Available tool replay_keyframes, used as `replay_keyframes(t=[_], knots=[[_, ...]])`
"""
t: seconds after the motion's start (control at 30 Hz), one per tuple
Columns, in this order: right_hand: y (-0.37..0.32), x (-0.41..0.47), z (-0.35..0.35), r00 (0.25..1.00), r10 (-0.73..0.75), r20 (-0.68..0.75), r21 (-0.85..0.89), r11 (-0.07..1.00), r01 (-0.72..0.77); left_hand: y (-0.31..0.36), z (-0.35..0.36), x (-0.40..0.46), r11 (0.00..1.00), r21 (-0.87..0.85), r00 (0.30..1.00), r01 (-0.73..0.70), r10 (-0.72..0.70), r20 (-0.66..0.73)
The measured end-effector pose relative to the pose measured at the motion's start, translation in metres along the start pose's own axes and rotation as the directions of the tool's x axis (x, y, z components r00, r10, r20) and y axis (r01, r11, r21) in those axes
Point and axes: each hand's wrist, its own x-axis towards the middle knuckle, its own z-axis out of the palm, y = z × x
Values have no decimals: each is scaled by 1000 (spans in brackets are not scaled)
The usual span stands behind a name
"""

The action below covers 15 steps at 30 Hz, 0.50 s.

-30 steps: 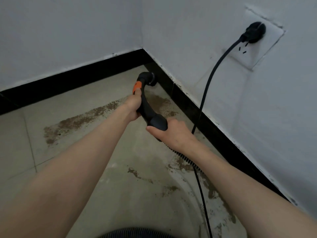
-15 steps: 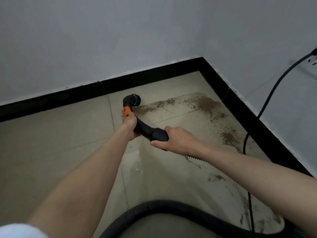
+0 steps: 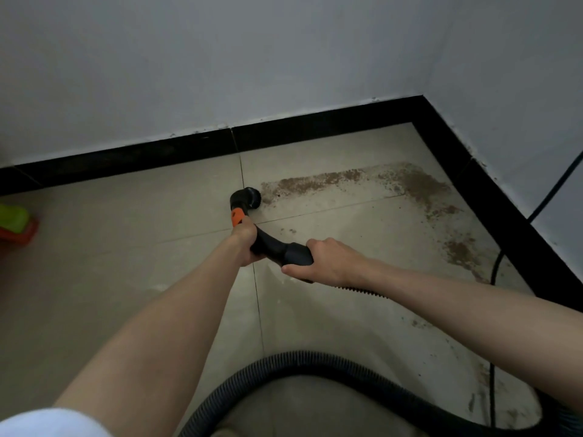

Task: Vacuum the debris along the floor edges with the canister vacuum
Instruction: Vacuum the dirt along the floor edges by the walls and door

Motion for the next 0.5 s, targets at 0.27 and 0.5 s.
replay_keyframes(t=[0.27, 0.5], knots=[[8, 18, -1, 998, 8, -68, 16, 1000, -7, 9, 6, 17, 999, -1, 999, -35, 35, 38], [12, 31, 3, 998, 15, -63, 111, 994, -8, 19, 10, 30, 997, 48, 998, -65, 64, 26]])
